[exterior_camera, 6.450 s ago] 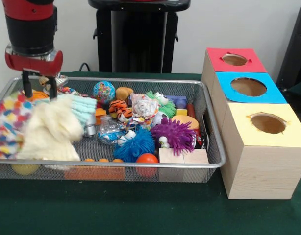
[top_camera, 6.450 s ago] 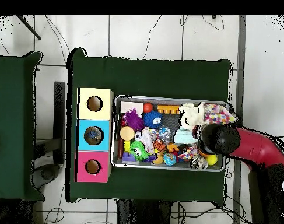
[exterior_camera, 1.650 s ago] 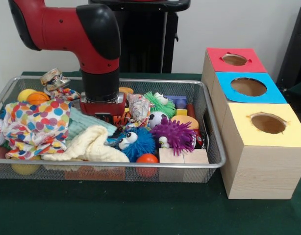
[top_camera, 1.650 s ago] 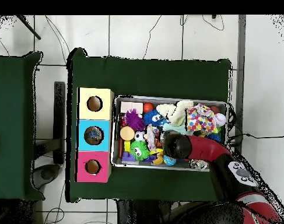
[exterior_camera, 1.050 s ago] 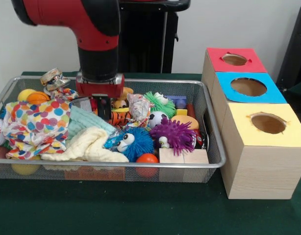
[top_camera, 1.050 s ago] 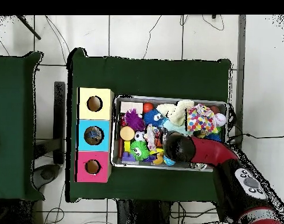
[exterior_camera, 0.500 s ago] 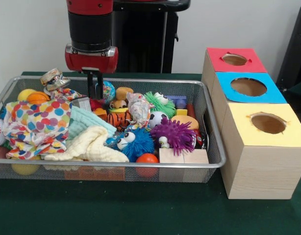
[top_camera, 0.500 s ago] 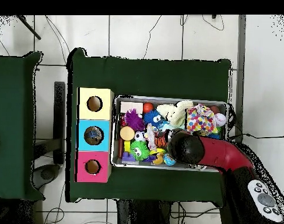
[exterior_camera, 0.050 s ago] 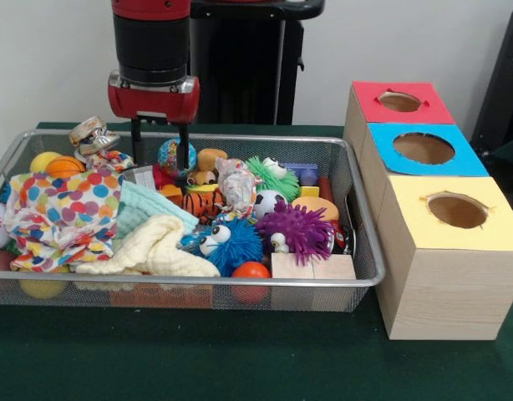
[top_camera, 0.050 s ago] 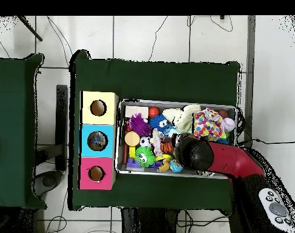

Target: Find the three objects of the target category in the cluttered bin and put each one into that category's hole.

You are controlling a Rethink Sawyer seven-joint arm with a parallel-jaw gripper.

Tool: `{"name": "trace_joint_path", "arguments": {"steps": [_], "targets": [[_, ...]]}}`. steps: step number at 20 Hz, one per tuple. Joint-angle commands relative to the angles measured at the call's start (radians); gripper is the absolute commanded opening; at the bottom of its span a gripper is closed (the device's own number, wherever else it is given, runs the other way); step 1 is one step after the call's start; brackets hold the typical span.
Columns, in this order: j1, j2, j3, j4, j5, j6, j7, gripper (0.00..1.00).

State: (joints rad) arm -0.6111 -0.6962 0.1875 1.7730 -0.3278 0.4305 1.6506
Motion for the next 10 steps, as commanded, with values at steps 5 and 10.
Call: {"name": "trace_joint_path", "arguments": {"steps": [5, 10], "targets": [[-0.011, 0.051, 0.049, 0.026, -0.008, -0.038, 0.068, 1.0], [-0.004, 0.163, 0.032, -0.035, -0.042, -0.139, 0.085, 1.0]]}}
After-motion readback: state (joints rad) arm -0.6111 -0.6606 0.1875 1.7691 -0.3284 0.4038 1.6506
